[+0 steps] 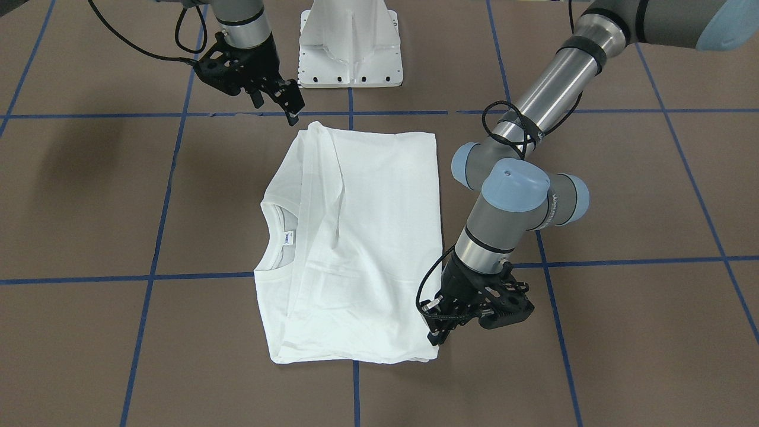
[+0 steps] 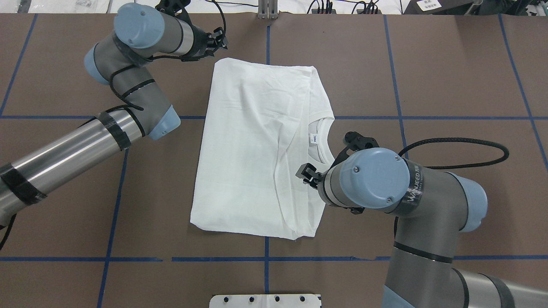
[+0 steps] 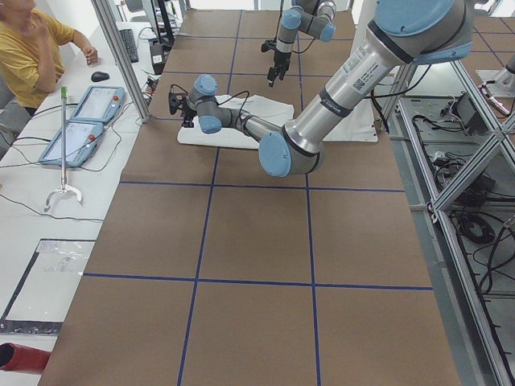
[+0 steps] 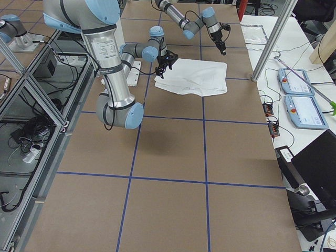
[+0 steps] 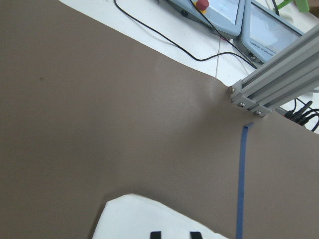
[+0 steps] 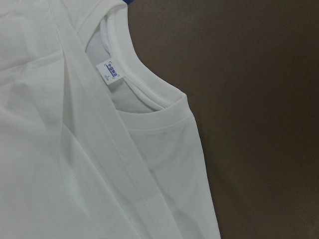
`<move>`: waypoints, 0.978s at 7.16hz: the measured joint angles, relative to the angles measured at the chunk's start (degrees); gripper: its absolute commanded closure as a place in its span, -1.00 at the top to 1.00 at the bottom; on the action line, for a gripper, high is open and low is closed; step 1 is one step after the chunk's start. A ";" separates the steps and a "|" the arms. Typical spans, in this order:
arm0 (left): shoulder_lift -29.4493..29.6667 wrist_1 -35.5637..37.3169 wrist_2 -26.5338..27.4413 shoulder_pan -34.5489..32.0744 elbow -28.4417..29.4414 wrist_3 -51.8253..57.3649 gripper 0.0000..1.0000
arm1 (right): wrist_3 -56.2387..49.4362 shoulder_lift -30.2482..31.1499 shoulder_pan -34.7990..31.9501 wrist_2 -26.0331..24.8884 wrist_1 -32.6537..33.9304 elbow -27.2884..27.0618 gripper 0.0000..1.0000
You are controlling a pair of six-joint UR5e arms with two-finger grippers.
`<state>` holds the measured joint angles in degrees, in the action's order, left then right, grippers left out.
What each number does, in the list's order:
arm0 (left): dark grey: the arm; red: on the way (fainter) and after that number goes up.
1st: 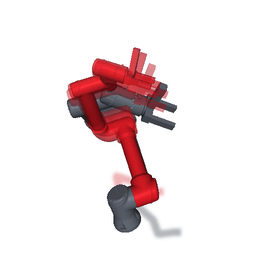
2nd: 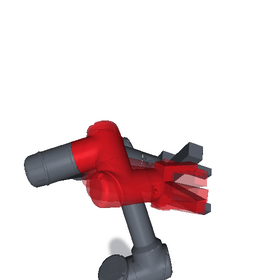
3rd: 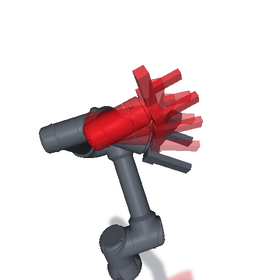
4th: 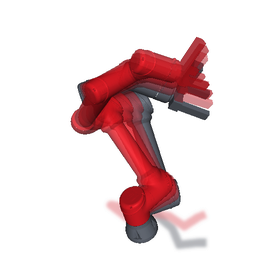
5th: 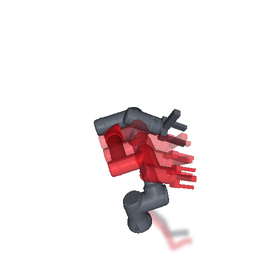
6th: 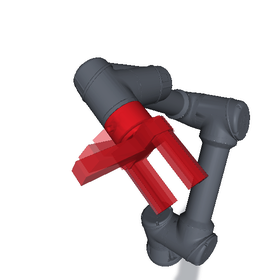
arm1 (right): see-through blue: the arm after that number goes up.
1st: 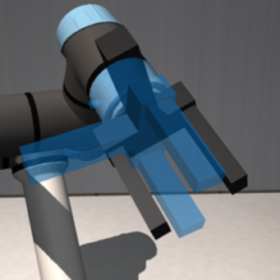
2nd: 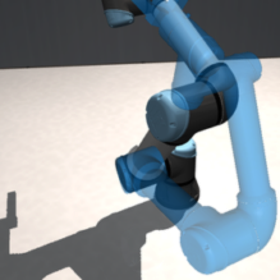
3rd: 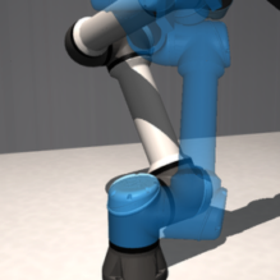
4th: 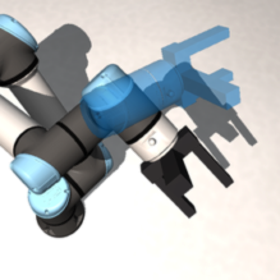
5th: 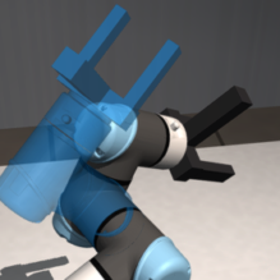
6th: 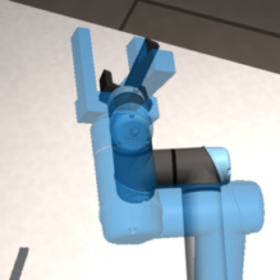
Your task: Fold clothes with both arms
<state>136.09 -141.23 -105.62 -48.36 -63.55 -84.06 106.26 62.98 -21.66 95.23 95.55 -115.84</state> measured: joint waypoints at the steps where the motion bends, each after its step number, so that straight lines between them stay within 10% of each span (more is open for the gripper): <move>1: -4.63 0.07 -3.78 -1.45 -6.73 0.08 0.16 | -5.64 -1.67 0.13 -0.33 0.05 2.68 1.00; 3: -12.34 0.28 -7.53 -3.00 -17.46 0.12 0.16 | -14.73 -5.60 1.12 -0.54 0.16 8.47 1.00; 7: -15.14 0.51 -8.79 -3.52 -20.87 0.03 0.20 | -29.98 -11.84 3.51 -1.80 1.56 18.51 1.00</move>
<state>120.95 -140.72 -114.41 -51.88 -84.42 -84.04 76.28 51.14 -18.14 93.43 97.11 -97.32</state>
